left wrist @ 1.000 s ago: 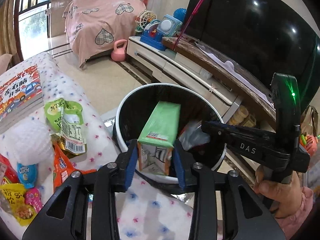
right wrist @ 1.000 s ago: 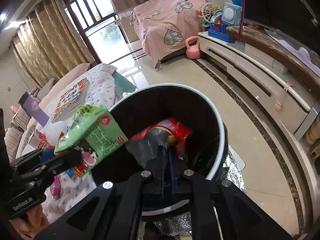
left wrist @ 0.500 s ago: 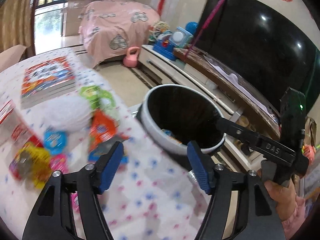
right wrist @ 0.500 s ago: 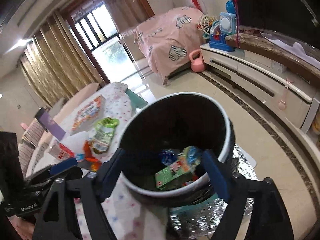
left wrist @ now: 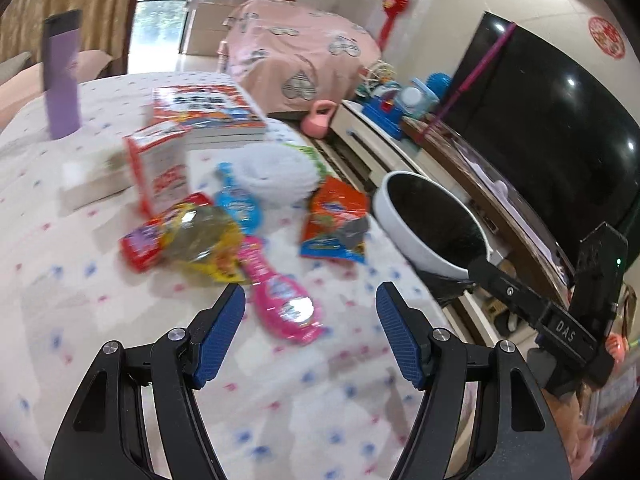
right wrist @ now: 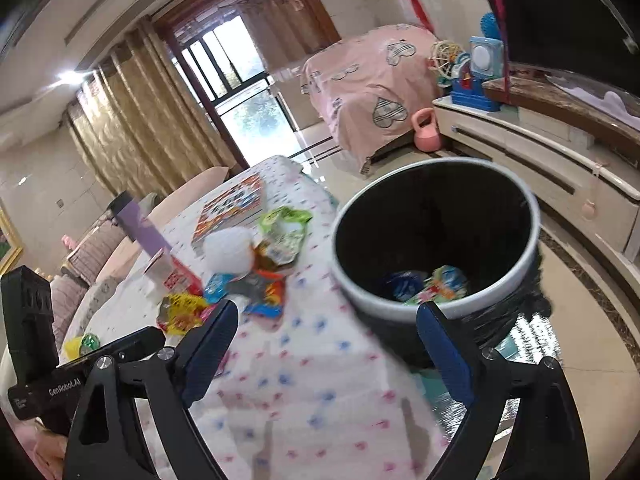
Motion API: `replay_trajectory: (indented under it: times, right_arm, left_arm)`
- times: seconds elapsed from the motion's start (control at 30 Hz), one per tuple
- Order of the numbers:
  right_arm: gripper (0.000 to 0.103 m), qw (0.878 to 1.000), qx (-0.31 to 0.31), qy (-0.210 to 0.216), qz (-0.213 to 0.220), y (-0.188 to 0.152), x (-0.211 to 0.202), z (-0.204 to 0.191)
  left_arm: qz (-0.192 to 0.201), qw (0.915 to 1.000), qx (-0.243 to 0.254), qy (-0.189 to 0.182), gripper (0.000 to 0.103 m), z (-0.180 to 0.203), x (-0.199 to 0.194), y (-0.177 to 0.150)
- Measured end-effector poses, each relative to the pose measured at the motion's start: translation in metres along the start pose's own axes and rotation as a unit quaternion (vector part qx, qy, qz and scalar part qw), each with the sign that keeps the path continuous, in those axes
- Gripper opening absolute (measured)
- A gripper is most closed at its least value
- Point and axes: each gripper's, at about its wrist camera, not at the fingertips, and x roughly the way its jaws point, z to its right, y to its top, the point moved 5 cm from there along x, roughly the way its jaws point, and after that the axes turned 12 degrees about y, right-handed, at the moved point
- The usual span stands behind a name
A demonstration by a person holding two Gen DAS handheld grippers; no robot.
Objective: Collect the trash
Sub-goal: 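Move both open tools back over the table toward the snack wrappers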
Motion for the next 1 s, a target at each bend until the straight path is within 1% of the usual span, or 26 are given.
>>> replay_trajectory:
  times: [0.23,0.37,0.77,1.0]
  right_arm:
    - [0.092,1.000,-0.013,0.018,-0.020,-0.019,0.024,-0.028]
    - [0.092,0.999,-0.029,0.025,-0.030,-0.025,0.035,-0.041]
    - [0.092,0.998,-0.040,0.035,-0.041,-0.016,0.059,-0.050]
    - [0.092,0.997,-0.042,0.037,-0.050,-0.012,0.072,-0.048]
  left_arm:
    - [-0.004,0.9992,-0.034,0.022,0.069,-0.040,-0.002,-0.006]
    - [-0.003,0.9985,-0.044,0.034,0.069,-0.050,0.000,-0.003]
    - [-0.022,0.9978,-0.043,0.046,0.069,-0.055,0.021,0.002]
    - [-0.028,0.9975,-0.038,0.052,0.069,-0.053,0.035,0.008]
